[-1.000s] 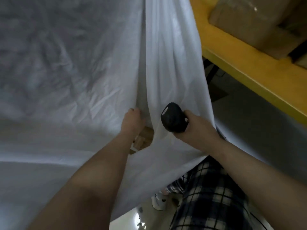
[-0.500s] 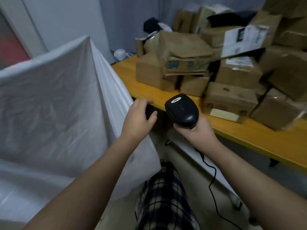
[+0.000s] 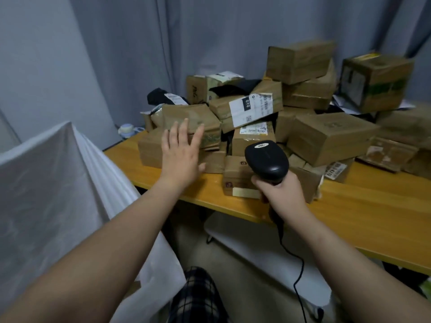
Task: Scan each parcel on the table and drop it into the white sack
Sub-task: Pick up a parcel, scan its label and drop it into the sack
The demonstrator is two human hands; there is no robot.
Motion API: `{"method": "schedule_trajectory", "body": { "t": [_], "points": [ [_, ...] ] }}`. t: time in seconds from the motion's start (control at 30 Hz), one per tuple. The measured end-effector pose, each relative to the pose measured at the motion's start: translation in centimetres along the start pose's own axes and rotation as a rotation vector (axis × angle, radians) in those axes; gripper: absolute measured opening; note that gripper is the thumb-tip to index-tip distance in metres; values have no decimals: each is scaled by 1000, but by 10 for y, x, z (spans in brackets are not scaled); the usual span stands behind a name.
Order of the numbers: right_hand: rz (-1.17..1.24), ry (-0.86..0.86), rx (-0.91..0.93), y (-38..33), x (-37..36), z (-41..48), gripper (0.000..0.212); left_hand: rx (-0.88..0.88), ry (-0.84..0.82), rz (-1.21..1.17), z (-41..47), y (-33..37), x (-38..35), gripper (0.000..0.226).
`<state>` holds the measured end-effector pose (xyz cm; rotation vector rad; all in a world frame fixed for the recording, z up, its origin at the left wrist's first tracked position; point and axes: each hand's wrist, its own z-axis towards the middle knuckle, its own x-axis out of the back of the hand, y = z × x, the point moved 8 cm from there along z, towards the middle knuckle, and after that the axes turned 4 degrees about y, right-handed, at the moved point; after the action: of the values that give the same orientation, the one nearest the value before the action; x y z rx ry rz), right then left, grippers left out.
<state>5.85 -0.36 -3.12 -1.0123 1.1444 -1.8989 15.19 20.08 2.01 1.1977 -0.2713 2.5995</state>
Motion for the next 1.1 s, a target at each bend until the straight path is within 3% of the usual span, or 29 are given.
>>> {"method": "schedule_trajectory", "body": {
  "t": [0.07, 0.17, 0.3, 0.5, 0.63, 0.8, 0.93, 1.03, 1.1],
  "points": [
    [20, -13, 5, -7, -14, 10, 23, -79, -30, 210, 15, -15, -11, 96],
    [39, -29, -32, -7, -35, 23, 13, -143, -84, 387, 27, -30, -24, 72],
    [35, -14, -78, 0, -45, 32, 13, -183, -4, 304, 34, -38, -23, 53],
    [79, -5, -104, 7, -47, 29, 8, -56, 132, 54, 13, -63, 11, 77],
    [156, -35, -92, 1, -45, 17, 12, 77, 260, -252, -28, -80, 45, 75],
    [370, 9, -23, -25, -19, 4, 24, 415, 345, -835, -59, -75, 74, 64],
    [483, 39, -7, -52, 9, 2, 29, 654, 146, -1446, -49, -49, 46, 54],
    [519, 39, -25, -59, 30, -4, 25, 710, 4, -1620, -45, -19, 30, 45],
    [537, 59, 10, -61, 46, -8, 23, 726, -74, -1697, -44, 1, 22, 52]
  ]
}}
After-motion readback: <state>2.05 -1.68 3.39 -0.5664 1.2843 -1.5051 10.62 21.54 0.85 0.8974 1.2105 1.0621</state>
